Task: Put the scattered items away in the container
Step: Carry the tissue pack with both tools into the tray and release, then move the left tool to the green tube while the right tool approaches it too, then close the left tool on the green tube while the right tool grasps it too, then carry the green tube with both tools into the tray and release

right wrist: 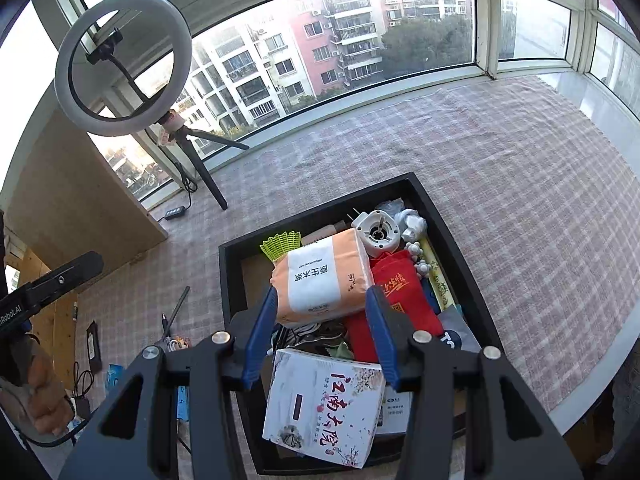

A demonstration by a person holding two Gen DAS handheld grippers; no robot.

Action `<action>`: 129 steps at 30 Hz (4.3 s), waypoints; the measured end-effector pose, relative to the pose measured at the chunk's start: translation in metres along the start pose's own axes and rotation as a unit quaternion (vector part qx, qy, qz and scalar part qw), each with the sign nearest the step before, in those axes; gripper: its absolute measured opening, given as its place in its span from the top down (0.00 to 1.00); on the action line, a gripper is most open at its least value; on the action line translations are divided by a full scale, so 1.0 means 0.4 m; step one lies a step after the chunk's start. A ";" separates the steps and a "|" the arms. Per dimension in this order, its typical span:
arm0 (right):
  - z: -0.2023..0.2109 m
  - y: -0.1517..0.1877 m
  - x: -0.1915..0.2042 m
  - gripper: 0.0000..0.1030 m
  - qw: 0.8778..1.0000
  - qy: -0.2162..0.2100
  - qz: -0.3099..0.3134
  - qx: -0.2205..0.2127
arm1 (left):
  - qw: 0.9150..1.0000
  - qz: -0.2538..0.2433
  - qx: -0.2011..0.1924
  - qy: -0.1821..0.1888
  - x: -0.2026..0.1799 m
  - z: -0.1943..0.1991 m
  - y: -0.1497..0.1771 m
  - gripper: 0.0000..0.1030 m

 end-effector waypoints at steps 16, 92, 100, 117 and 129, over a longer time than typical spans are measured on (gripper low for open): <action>-0.117 0.111 0.376 0.56 0.974 -0.136 0.169 0.070 | 0.970 0.171 -0.023 -0.169 0.576 0.269 0.354 0.50; -0.424 0.462 0.888 0.82 0.902 -0.182 0.324 0.220 | 0.942 0.302 0.115 -0.094 0.741 -0.043 0.474 0.80; -0.371 0.451 0.899 0.89 0.899 -0.202 0.333 0.199 | 0.945 0.304 0.095 -0.081 0.724 0.009 0.469 0.80; -0.206 0.281 0.663 0.93 0.953 -0.162 0.234 0.104 | 0.981 0.170 0.086 -0.024 0.356 -0.052 0.282 0.84; -0.040 0.223 0.198 0.93 0.995 -0.045 0.084 0.029 | 0.988 -0.007 0.138 0.071 -0.225 -0.244 0.217 0.85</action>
Point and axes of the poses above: each gripper's, at about its wrist camera, not at the fingertips, and z roughly against the way its jaws point, x to its left, y to its underside, the point moved 1 cm from there along -z, roughly the way its jaws point, and after that the axes turned 11 degrees about z, right-handed, at the moved point
